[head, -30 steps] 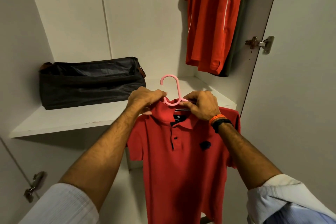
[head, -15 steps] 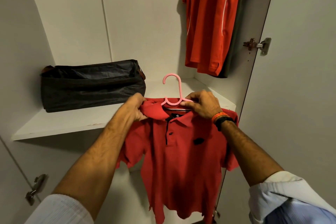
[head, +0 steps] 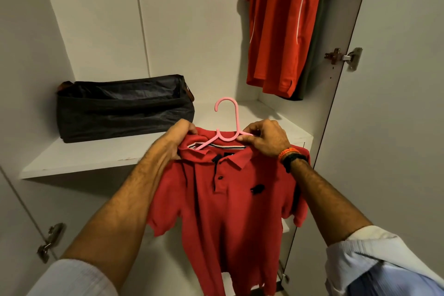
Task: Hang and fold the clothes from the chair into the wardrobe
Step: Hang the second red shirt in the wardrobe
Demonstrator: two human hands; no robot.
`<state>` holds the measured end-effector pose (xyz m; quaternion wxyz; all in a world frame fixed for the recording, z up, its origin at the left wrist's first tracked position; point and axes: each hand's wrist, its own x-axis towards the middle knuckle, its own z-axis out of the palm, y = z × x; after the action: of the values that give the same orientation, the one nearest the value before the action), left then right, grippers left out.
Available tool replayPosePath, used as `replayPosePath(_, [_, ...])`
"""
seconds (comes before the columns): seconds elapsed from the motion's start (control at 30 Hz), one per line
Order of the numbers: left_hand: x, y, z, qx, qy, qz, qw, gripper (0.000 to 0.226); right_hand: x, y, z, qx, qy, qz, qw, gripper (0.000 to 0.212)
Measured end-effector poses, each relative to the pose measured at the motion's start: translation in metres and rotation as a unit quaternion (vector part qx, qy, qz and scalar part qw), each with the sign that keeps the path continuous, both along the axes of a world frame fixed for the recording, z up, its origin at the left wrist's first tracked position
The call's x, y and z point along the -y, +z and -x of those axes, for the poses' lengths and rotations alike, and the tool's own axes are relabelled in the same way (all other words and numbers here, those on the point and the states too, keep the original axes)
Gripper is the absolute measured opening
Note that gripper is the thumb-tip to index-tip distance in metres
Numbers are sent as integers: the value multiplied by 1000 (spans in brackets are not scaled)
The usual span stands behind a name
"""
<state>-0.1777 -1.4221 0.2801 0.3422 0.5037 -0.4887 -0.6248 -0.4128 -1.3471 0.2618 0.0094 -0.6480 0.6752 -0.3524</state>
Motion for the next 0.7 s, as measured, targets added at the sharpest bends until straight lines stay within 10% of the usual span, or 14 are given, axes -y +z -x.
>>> replayPosePath(0.13, [10,-5,-5,-18,-49,-70,996,38,-1,-2,4,18,-2,-2,1000,31])
replayPosePath(0.4, [8,-18,9,198,32,99,975,41,0,-9,2,62,-73,19,995,30])
replayPosePath(0.7, [-8,-26,17,-1,84,6,996,61,-5,3,2,72,-78,57,993,25])
